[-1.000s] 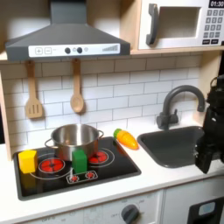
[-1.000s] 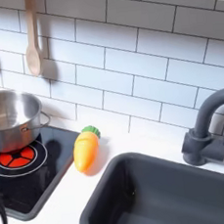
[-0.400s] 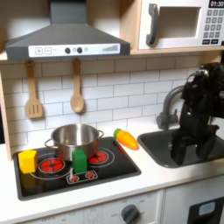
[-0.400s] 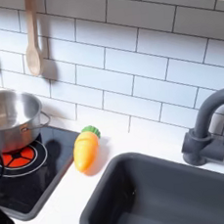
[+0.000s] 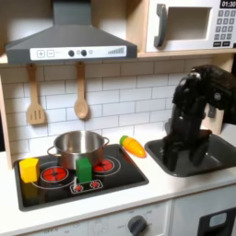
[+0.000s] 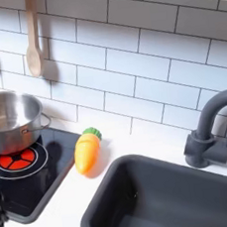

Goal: Reach green block

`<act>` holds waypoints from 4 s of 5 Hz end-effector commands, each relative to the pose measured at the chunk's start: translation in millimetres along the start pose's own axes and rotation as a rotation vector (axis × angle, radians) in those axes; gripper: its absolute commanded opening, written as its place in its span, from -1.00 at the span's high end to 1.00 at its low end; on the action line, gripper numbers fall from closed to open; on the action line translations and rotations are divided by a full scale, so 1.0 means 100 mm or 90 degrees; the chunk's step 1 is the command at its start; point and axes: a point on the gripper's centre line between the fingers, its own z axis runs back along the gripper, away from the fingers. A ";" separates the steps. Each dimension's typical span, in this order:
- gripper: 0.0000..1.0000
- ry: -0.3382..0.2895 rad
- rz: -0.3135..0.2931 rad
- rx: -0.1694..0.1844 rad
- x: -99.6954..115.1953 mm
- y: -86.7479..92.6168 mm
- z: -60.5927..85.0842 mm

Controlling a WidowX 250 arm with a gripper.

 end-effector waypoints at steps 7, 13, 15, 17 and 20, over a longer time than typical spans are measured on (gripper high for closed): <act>-1.00 -0.036 0.048 0.035 0.80 0.77 -0.11; -1.00 -0.035 0.063 0.043 1.36 1.03 -0.38; -1.00 -0.027 0.042 0.048 1.46 1.08 -0.50; -1.00 -0.014 0.001 0.043 1.63 1.15 -0.59; -1.00 0.002 -0.055 0.030 1.64 1.15 -0.69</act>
